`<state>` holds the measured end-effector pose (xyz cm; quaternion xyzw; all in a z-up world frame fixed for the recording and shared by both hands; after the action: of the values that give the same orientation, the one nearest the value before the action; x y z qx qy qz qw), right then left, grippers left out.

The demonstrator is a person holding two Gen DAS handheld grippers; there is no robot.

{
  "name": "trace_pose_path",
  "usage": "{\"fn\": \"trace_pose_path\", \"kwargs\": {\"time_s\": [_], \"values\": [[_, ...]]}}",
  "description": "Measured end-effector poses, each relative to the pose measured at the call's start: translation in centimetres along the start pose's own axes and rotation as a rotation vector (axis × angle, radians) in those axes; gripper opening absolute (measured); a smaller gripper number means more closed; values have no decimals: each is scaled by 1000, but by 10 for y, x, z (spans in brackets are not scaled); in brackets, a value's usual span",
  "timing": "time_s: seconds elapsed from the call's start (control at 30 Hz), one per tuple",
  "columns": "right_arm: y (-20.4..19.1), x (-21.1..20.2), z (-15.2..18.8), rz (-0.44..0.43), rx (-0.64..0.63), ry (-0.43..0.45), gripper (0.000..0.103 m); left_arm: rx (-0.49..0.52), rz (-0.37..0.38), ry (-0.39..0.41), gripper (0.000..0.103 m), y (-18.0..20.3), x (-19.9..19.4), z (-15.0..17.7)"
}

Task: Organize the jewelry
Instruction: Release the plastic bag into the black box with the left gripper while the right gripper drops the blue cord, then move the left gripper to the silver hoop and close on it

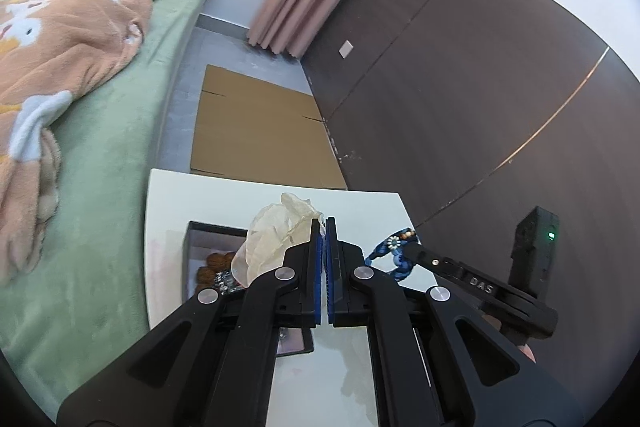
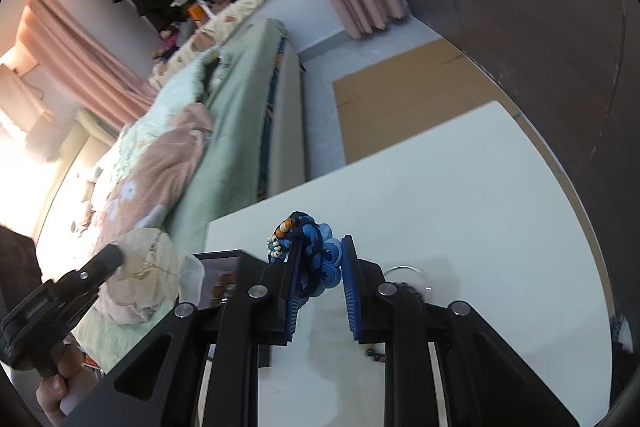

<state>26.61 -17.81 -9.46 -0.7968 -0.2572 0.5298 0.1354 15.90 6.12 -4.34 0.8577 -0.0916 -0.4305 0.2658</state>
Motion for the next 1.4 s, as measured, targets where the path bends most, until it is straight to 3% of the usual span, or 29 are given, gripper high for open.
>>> {"fn": "trace_pose_path", "kwargs": {"time_s": [0.07,0.1,0.13,0.17,0.4,0.63,0.7,0.73,0.77,0.8,0.9,1.4], "values": [[-9,-3,4,-20,-22,10,19,-29,-2,1,6,-8,-2,1],[-12,-3,6,-35,-27,8,19,-50,-8,-4,28,-12,-3,2],[-15,-3,7,-44,-30,8,19,-72,-22,-3,61,-18,-4,4],[-18,-3,9,-52,-34,10,19,-80,-32,24,68,-21,-9,5],[-43,-8,20,-113,-84,28,19,-103,-69,39,71,-33,-24,10],[-73,-5,30,-204,-125,23,20,-139,-99,73,93,-45,-40,14],[-85,0,31,-227,-143,16,26,-153,-103,81,95,-49,-43,15],[-89,3,32,-224,-149,10,56,-158,-107,82,95,-49,-44,16],[-93,9,32,-225,-158,-8,74,-160,-111,81,95,-50,-44,16],[-92,11,33,-212,-156,-3,84,-161,-115,80,95,-51,-45,17],[-81,8,34,-157,-134,-3,79,-158,-124,78,96,-51,-46,17],[-4,-35,44,20,-18,-23,79,-87,-122,38,96,-18,-27,30]]}}
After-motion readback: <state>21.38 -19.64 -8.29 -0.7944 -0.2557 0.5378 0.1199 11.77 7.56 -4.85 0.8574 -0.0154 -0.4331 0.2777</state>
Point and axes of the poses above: each gripper's, at about its wrist camera, not at the fingertips, and x roughly the way its jaws point, y to its right, z to its underside, the point moved 3 cm from there along x, roughly the way its jaws point, and after that the axes turned 10 degrees about -y, right-handed, at the moved point
